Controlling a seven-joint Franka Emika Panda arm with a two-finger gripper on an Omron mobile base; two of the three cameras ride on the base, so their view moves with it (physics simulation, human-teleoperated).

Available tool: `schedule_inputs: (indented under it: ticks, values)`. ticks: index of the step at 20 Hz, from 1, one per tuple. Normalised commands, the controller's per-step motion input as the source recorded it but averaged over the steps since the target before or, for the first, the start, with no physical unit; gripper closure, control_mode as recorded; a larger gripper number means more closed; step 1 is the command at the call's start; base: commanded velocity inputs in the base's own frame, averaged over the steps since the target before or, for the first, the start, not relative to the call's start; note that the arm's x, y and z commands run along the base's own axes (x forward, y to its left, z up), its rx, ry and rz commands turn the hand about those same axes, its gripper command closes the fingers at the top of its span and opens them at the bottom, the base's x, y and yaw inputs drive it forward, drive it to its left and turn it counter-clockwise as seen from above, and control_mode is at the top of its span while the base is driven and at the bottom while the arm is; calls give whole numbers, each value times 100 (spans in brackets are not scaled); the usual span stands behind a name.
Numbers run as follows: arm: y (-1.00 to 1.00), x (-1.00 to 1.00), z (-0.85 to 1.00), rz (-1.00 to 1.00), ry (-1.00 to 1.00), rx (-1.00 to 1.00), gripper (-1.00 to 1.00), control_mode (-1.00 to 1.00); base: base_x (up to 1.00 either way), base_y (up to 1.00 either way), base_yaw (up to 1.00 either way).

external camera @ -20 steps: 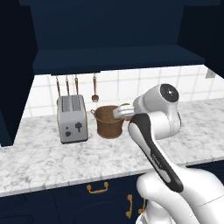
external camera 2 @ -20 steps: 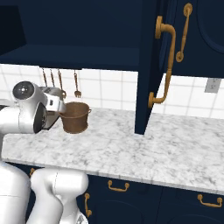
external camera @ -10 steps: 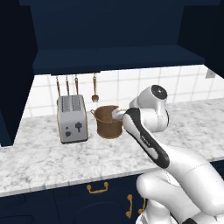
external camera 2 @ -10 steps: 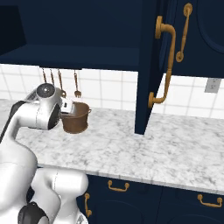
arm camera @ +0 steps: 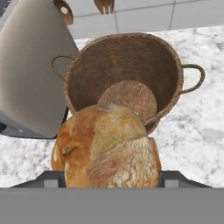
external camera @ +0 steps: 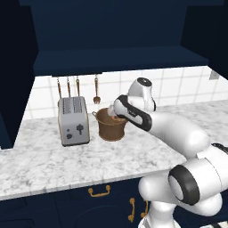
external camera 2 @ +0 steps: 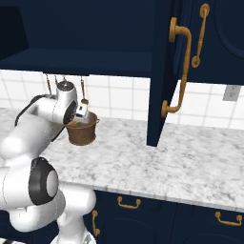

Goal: Open the cabinet, pick up the bread from the cabinet and place it in the basket. Then move the basket to the dining counter.

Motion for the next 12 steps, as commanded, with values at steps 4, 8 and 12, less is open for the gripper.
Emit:
schedule_inputs:
  ticks: [4, 8, 12]
  values:
    - [16, 73, -61, -6, 9, -9, 100, -100, 0, 0, 0]
    - [8, 70, -28, -7, 3, -6, 100, -100, 0, 0, 0]
    - [0, 52, 0, -7, 0, 0, 100, -100, 0, 0, 0]
